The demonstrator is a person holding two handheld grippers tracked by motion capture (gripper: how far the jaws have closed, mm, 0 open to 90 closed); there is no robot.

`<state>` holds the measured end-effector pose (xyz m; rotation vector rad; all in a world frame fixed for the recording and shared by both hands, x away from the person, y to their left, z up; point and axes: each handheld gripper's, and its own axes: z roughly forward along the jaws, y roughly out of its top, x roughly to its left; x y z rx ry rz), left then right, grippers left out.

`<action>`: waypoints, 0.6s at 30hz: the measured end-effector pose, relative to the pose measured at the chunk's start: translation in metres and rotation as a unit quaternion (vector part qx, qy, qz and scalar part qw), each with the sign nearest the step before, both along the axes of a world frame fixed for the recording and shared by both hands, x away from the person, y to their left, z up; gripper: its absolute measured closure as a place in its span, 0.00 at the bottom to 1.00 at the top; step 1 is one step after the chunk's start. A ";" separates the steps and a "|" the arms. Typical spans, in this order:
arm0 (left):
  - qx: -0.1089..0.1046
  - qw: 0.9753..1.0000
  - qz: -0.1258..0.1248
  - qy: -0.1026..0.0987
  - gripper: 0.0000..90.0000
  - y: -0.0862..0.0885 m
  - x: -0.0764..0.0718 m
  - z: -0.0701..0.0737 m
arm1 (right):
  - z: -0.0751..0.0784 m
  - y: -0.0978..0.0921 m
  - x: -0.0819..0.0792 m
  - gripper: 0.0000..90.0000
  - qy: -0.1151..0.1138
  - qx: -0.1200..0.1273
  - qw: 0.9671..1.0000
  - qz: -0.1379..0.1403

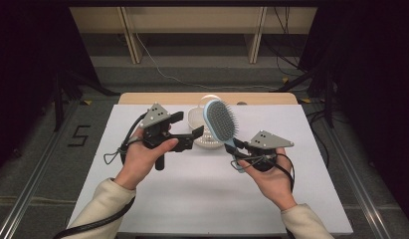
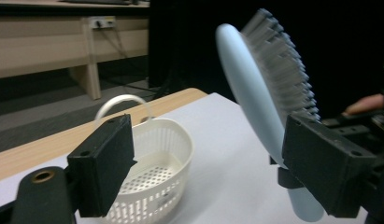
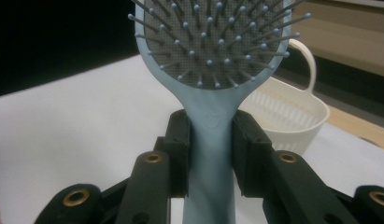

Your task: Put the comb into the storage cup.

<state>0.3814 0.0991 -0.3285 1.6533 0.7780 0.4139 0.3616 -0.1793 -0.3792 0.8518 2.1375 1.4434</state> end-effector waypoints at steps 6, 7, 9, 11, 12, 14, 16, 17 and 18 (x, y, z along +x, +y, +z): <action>0.018 0.997 -0.059 -0.036 0.18 0.000 0.000 -0.002 | 0.004 0.000 -0.001 0.78 0.002 0.005 1.000 0.016; 0.019 0.997 -0.063 -0.037 0.18 0.000 0.000 -0.003 | 0.004 -0.001 -0.001 0.78 0.005 0.008 1.000 0.020; 0.023 0.996 -0.074 -0.040 0.18 0.000 0.000 -0.004 | 0.004 -0.001 -0.001 0.78 0.010 0.015 1.000 0.026; 0.026 0.996 -0.081 -0.040 0.19 -0.002 0.000 -0.006 | 0.004 -0.001 0.000 0.78 0.014 0.019 0.999 0.029; 0.024 0.996 -0.079 -0.040 0.19 -0.003 0.000 -0.007 | 0.004 -0.002 0.000 0.78 0.014 0.019 0.999 0.029; 0.012 0.997 -0.073 -0.033 0.21 -0.005 0.000 -0.009 | 0.004 -0.002 0.000 0.78 0.016 0.021 0.999 0.029; -0.010 0.998 -0.056 -0.019 0.24 -0.009 -0.001 -0.012 | 0.004 -0.002 0.000 0.78 0.014 0.020 0.999 0.025; -0.015 0.999 -0.050 -0.014 0.26 -0.010 -0.001 -0.014 | 0.004 -0.002 0.000 0.78 0.013 0.020 0.999 0.023; -0.019 0.999 -0.047 -0.012 0.28 -0.012 -0.002 -0.015 | 0.004 -0.001 0.000 0.78 0.012 0.020 1.000 0.021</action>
